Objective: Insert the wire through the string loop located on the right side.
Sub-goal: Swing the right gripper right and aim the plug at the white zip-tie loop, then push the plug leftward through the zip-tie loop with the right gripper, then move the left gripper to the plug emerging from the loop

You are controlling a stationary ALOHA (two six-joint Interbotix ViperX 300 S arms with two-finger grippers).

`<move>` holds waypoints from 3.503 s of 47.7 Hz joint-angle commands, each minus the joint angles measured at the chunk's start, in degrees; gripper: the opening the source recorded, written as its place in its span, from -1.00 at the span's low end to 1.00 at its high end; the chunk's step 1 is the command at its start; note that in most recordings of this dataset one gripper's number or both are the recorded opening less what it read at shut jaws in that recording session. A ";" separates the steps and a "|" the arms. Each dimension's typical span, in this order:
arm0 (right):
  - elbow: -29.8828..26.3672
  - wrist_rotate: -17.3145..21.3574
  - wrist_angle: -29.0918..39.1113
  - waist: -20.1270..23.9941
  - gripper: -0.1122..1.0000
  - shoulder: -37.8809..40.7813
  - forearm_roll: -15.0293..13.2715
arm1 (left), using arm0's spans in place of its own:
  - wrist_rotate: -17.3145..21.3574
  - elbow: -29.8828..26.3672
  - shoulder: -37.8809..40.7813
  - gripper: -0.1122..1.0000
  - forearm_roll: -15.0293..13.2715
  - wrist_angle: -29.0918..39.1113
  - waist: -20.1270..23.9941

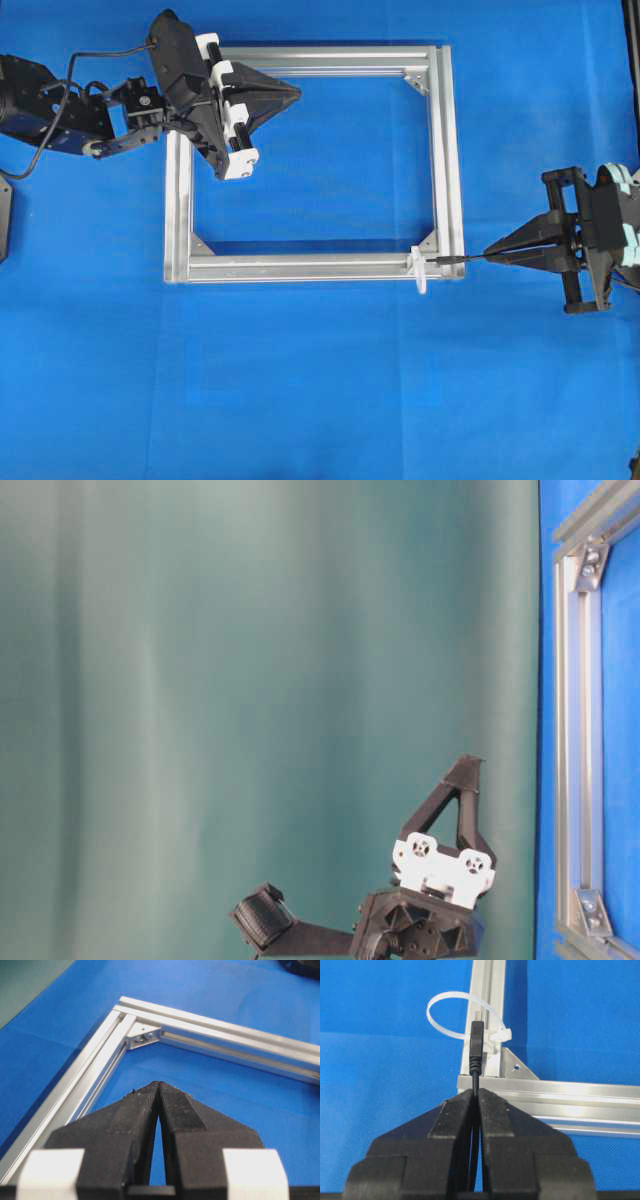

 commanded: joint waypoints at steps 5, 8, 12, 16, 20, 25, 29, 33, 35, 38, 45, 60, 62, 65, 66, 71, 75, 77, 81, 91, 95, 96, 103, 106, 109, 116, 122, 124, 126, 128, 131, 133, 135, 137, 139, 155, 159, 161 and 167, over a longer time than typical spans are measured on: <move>-0.62 0.00 -0.62 -0.09 -0.86 -0.09 0.00 | 0.09 -0.79 -1.67 -0.80 0.18 -0.44 -0.26; -0.62 0.00 -0.62 -0.18 -0.86 -0.09 -0.09 | 0.09 -0.79 -1.67 -0.80 0.18 -0.44 -0.26; -0.62 0.00 -0.62 -0.18 -0.86 -0.09 0.00 | 0.09 -0.79 -1.67 -0.80 0.18 -0.44 -0.26; -0.62 0.00 -0.62 -0.18 -0.86 -0.09 -0.09 | 0.09 -0.88 -1.67 -0.80 0.18 -0.44 -0.26; -0.62 0.00 -0.62 -0.09 -0.86 -0.09 -0.09 | 0.09 -0.88 -1.67 -0.80 0.18 -0.44 -0.26; -0.53 0.00 -0.62 -0.18 -0.86 -0.09 -0.09 | 0.09 -0.88 -1.67 -0.80 0.18 -0.44 -0.26; -0.62 0.00 -0.53 -0.18 -0.86 -0.09 -0.09 | 0.09 -0.79 -1.67 -0.80 0.18 -0.44 -0.26; -0.62 0.00 -0.44 -0.18 -0.86 -0.09 -0.09 | 0.09 -0.79 -1.67 -0.80 0.18 -0.53 -0.26; -0.62 0.00 -0.44 -0.18 -0.86 -0.09 0.00 | 0.09 -0.88 -1.67 -0.80 0.18 -0.53 -0.26; -0.62 0.00 -0.35 -0.09 -0.86 -0.09 0.00 | 0.09 -0.88 -1.67 -0.80 0.18 -0.53 -0.26; -0.62 0.00 -0.35 -0.09 -0.86 -0.09 0.00 | 0.09 -0.79 -1.67 -0.80 0.26 -0.53 -0.26; -0.62 0.00 -0.35 -0.18 -0.86 -0.09 0.00 | 0.09 -0.88 -1.67 -0.80 0.18 -0.53 -0.44; -0.62 0.00 -0.35 -0.09 -0.86 -0.09 -0.09 | 0.09 -0.88 -1.67 -0.80 0.18 -0.53 -0.44; -0.70 0.00 -0.35 -0.09 -0.86 -0.09 0.00 | 0.09 -0.88 -1.67 -0.80 0.18 -0.53 -0.44; -0.62 0.00 -0.35 -0.09 -0.86 -0.09 -0.09 | 0.09 -0.88 -1.67 -0.80 0.18 -0.53 -0.44; -0.70 0.00 -0.35 -0.18 -0.86 -0.09 0.00 | 0.09 -0.88 -1.67 -0.80 0.18 -0.53 -0.44; -0.70 0.00 -0.35 -0.09 -0.86 -0.09 0.00 | 0.09 -0.88 -1.67 -0.80 0.18 -0.53 -0.53; -0.70 0.09 -0.26 -0.18 -0.86 -0.09 0.00 | 0.09 -0.88 -1.67 -0.80 0.18 -0.53 -0.53; -0.97 0.26 -0.44 -0.09 -0.86 0.00 0.00 | 0.09 -0.88 -1.67 -0.80 0.18 -0.53 -0.70; -3.78 0.44 -1.41 -0.09 -0.86 4.22 -0.09 | 0.00 -1.05 -1.58 -0.80 0.18 -0.53 -0.70; -5.54 0.44 -2.55 -0.09 -0.86 7.47 0.00 | 0.00 -1.05 -1.67 -0.80 0.18 -0.53 -0.79; -6.06 0.44 -2.99 -0.09 -0.86 8.44 -0.09 | 0.00 -1.05 -1.67 -0.80 0.18 -0.53 -0.79; -9.93 0.35 -5.63 -0.09 -0.86 15.21 0.00 | 0.00 -1.05 -1.58 -0.80 0.18 -0.53 -0.97; -11.78 0.26 -6.15 -0.09 -0.86 17.67 -0.09 | 0.00 -1.14 -1.58 -0.80 0.18 -0.44 -0.97; -13.97 0.09 -6.33 -0.09 -0.86 20.04 -0.09 | 0.00 -1.14 -1.58 -0.80 0.18 -0.44 -1.05; -16.88 -0.09 -6.33 -0.09 -0.86 23.29 0.00 | 0.00 -1.23 -1.49 -0.80 0.18 -0.35 -1.14; -17.23 -0.09 -6.33 -0.09 -0.86 23.82 -0.09 | 0.00 -1.23 -1.58 -0.80 0.18 -0.35 -1.49; -17.14 -0.09 -6.33 -0.09 -0.86 23.82 0.00 | 0.00 -1.14 -1.49 -0.80 0.18 -0.35 -1.67; -17.05 -0.09 -6.33 -0.09 -0.86 23.82 -0.09 | 0.00 -1.14 -1.58 -0.80 0.18 -0.35 -1.76; -17.05 -0.09 -6.33 -0.09 -0.86 23.82 -0.09 | 0.00 -1.14 -1.58 -0.80 0.18 -0.35 -1.93; -17.05 -0.09 -6.33 -0.09 -0.86 23.82 0.00 | 0.00 -1.05 -1.58 -0.80 0.18 -0.35 -2.37; -17.05 -0.09 -6.33 -0.09 -0.86 23.82 0.00 | 0.00 -1.14 -1.58 -0.80 0.18 -0.35 -2.81; -16.96 -0.09 -6.33 0.00 -0.86 23.82 0.00 | 0.00 -1.14 -1.49 -0.80 0.18 -0.35 -3.43; -16.96 -0.09 -6.33 -0.09 -0.86 23.82 -0.09 | 0.00 -1.23 -1.41 -0.80 0.18 -0.35 -4.31; -16.96 -0.09 -6.33 -0.09 -0.86 23.82 -0.09 | -0.09 -1.23 -1.41 -0.80 0.18 -0.35 -5.27; -16.88 -0.09 -6.33 -0.09 -0.86 23.82 -0.09 | -0.26 -0.09 -1.58 -0.80 0.18 2.02 -18.11; -16.88 -0.09 -6.33 -0.09 -0.86 23.82 -0.09 | -1.41 0.00 -1.76 -0.80 0.18 3.69 -21.80; -16.88 -0.18 -6.33 -0.09 -0.86 23.82 -0.09 | -2.02 0.00 -1.85 -0.80 0.18 4.66 -23.12; -16.88 -0.18 -6.42 -0.09 -0.86 23.82 -0.18 | -4.66 0.00 -1.76 -0.80 0.18 7.21 -26.46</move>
